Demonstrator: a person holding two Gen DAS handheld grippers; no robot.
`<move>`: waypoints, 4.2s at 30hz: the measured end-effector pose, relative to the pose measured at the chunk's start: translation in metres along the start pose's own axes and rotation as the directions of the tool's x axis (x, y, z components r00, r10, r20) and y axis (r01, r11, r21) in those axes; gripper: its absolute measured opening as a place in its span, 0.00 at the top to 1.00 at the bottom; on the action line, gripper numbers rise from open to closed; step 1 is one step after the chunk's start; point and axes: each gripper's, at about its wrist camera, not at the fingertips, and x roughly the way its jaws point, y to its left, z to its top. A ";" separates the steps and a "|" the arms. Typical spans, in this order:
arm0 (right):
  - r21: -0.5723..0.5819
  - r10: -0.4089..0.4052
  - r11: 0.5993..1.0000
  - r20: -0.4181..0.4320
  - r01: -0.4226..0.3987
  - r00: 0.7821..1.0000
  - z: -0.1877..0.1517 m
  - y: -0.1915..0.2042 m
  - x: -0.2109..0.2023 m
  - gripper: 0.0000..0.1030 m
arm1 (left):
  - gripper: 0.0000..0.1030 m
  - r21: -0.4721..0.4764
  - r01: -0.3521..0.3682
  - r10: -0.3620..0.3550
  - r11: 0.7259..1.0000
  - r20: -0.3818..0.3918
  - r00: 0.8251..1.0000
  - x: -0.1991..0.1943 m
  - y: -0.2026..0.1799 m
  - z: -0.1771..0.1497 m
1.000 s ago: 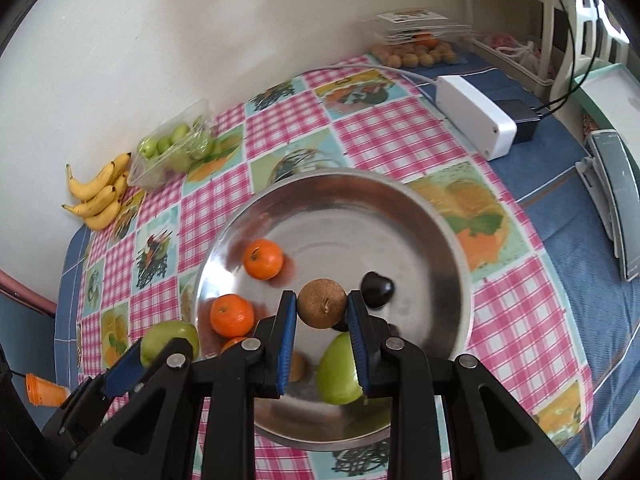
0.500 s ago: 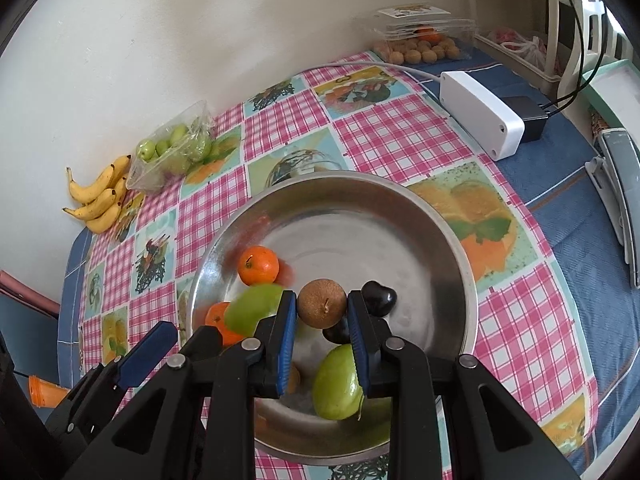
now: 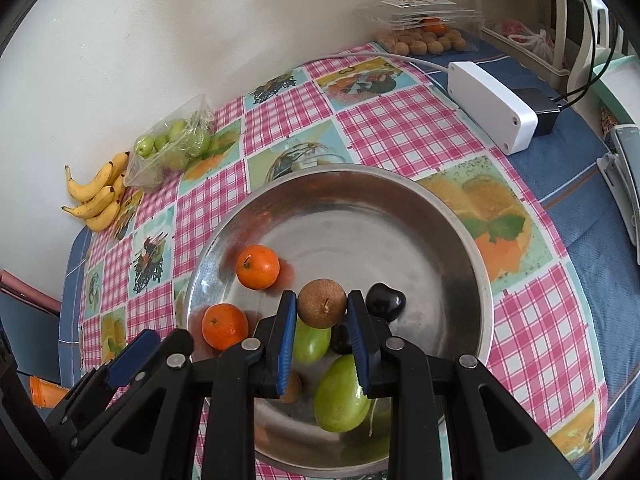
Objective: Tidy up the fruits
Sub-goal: 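Lower the kiwi and pear into the bowl and open both grippers, then withdraw both open grippers away from the bowl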
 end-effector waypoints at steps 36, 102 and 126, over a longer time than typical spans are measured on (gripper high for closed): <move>-0.074 -0.055 0.996 -0.022 0.053 0.998 0.001 0.009 0.012 0.21 | 0.06 -0.210 -0.135 0.121 0.968 -0.076 0.990 0.010 0.073 0.001; -0.181 -0.138 0.976 -0.057 0.125 0.989 -0.042 0.038 -0.004 0.03 | 0.00 -0.045 -0.428 0.427 0.902 -0.041 0.903 -0.016 0.104 -0.032; -0.204 -0.163 0.967 -0.044 0.151 0.986 -0.089 0.037 -0.034 0.03 | 0.00 0.006 -0.404 0.404 0.915 -0.039 0.914 -0.063 0.095 -0.071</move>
